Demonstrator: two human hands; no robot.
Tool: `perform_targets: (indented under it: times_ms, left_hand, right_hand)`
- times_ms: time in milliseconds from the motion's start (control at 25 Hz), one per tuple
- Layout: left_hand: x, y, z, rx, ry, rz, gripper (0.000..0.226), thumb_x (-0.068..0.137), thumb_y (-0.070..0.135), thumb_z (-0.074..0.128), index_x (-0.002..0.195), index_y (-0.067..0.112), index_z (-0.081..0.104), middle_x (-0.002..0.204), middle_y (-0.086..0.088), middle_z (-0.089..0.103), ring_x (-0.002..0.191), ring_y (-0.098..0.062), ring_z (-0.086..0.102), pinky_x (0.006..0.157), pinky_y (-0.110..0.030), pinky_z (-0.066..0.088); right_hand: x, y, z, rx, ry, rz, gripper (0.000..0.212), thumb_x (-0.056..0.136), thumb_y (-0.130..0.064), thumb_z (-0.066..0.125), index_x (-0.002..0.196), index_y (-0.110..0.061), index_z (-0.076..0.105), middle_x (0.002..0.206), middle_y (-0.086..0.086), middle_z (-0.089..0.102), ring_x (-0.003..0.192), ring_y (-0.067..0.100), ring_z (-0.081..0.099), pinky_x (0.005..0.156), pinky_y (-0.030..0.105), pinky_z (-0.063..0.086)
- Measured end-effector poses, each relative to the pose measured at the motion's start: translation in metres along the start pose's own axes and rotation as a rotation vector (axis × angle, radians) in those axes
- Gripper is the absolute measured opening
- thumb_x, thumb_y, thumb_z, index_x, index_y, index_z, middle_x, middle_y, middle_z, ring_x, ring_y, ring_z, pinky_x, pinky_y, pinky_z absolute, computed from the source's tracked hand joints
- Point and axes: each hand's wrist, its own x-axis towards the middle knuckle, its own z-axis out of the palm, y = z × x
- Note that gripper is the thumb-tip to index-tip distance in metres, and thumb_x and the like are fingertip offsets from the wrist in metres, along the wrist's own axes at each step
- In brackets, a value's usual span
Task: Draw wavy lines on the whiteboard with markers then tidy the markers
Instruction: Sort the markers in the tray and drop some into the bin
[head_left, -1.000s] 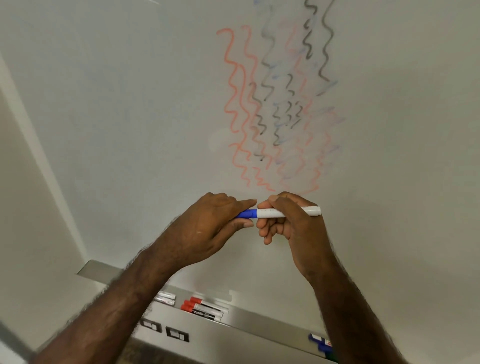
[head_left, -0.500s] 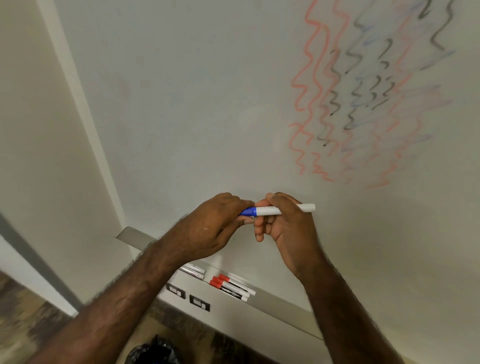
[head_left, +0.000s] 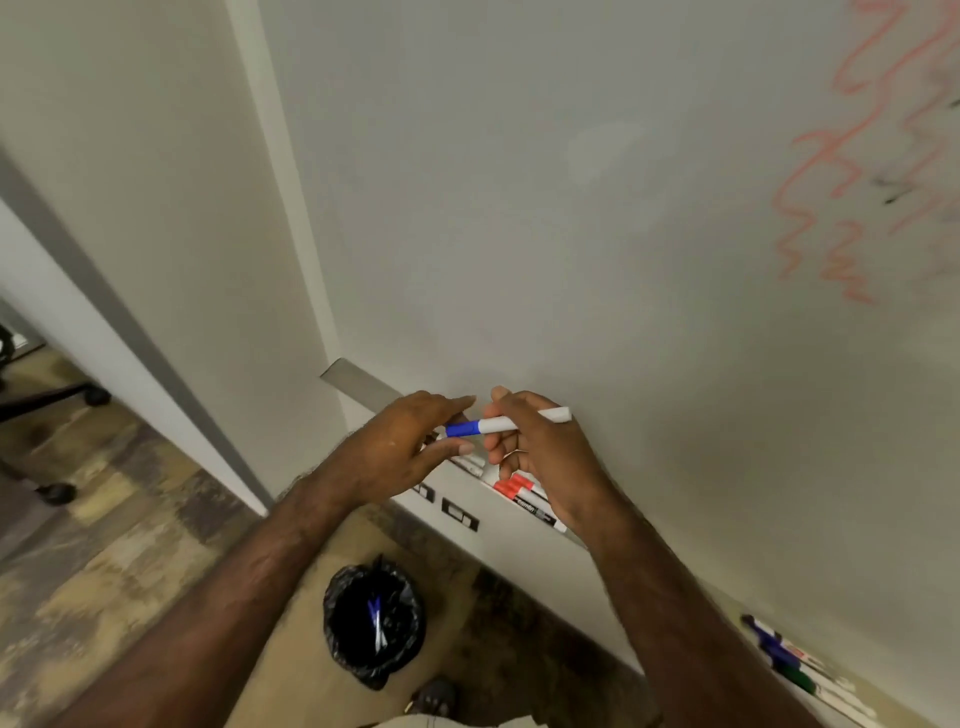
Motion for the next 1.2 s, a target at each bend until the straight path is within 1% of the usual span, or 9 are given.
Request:
perform_targets:
  times_ms: [200,320,480,640,720,800,960,1080,1200]
  left_hand:
    - [-0.065,-0.063,0.029,0.061,-0.069,-0.239,0.058,0.104,0.039,0.059,0.156,0.020,0.044,0.151,-0.002,0.055,0.138,-0.021,0.050,0.115,-0.040,0.040]
    - [-0.101,-0.086,0.037,0.081,-0.074,-0.336,0.056,0.105,0.035,0.057,0.156,0.019,0.042,0.153,-0.007,0.054,0.141,-0.027,0.049,0.118,-0.045,0.039]
    - [-0.128,-0.092,0.038,0.111,-0.049,-0.409,0.054,0.105,0.033,0.058,0.155,0.018,0.045,0.154,-0.006,0.053,0.143,-0.025,0.046,0.117,-0.040,0.034]
    - [-0.141,-0.096,0.036,0.092,-0.028,-0.423,0.052,0.105,0.035,0.057,0.155,0.022,0.046,0.153,-0.003,0.054,0.142,-0.024,0.047,0.117,-0.045,0.040]
    - [-0.142,-0.095,0.036,0.083,-0.020,-0.416,0.052,0.106,0.036,0.056,0.154,0.020,0.046,0.153,-0.004,0.054,0.142,-0.024,0.046,0.118,-0.047,0.040]
    - [-0.137,-0.093,0.038,0.079,-0.019,-0.389,0.051,0.106,0.034,0.056,0.154,0.018,0.046,0.153,-0.006,0.054,0.142,-0.025,0.047,0.118,-0.049,0.040]
    - [-0.115,-0.076,0.053,0.066,-0.063,-0.283,0.051,0.106,0.037,0.053,0.153,0.020,0.047,0.154,-0.003,0.054,0.143,-0.022,0.047,0.118,-0.051,0.040]
    - [-0.089,-0.048,0.074,0.058,-0.093,-0.190,0.052,0.106,0.044,0.046,0.154,0.025,0.045,0.155,0.001,0.052,0.144,-0.017,0.044,0.120,-0.043,0.038]
    - [-0.059,-0.016,0.100,0.020,-0.109,-0.109,0.049,0.106,0.037,0.055,0.153,0.024,0.048,0.153,0.001,0.054,0.141,-0.016,0.047,0.118,-0.037,0.038]
  right_hand:
    - [0.014,0.058,0.039,-0.257,-0.157,0.181,0.027,0.097,-0.048,0.068,0.103,-0.024,0.077,0.092,0.002,0.080,0.077,0.012,0.068,0.063,0.031,0.053]
    - [0.017,0.087,0.055,-0.425,-0.309,0.223,0.023,0.095,-0.049,0.069,0.108,-0.031,0.076,0.097,-0.007,0.080,0.083,0.009,0.072,0.063,0.023,0.053]
    - [0.025,0.119,0.080,-0.611,-0.451,0.243,0.032,0.095,-0.052,0.070,0.118,-0.030,0.074,0.103,-0.010,0.078,0.093,0.014,0.075,0.055,0.010,0.046]
    - [0.031,0.139,0.095,-0.748,-0.546,0.264,0.053,0.094,-0.056,0.068,0.136,-0.023,0.065,0.118,-0.006,0.072,0.103,0.010,0.068,0.076,0.019,0.048]
    - [0.030,0.145,0.094,-0.802,-0.519,0.254,0.056,0.094,-0.056,0.068,0.139,-0.023,0.063,0.131,0.000,0.070,0.114,0.013,0.065,0.091,0.027,0.050]
    - [0.025,0.147,0.087,-0.790,-0.461,0.242,0.054,0.095,-0.054,0.067,0.139,-0.023,0.063,0.134,-0.001,0.069,0.115,0.013,0.063,0.097,0.030,0.051]
    - [0.007,0.150,0.052,-0.711,-0.323,0.223,0.047,0.097,-0.052,0.066,0.136,-0.025,0.064,0.130,-0.004,0.069,0.115,0.013,0.063,0.094,0.029,0.051]
    - [-0.015,0.155,0.013,-0.645,-0.178,0.223,0.044,0.096,-0.053,0.067,0.132,-0.028,0.067,0.126,-0.007,0.071,0.111,0.011,0.065,0.091,0.028,0.055]
    - [-0.039,0.160,-0.028,-0.602,-0.035,0.218,0.039,0.096,-0.051,0.068,0.129,-0.029,0.069,0.120,-0.010,0.072,0.104,0.007,0.066,0.089,0.028,0.055]
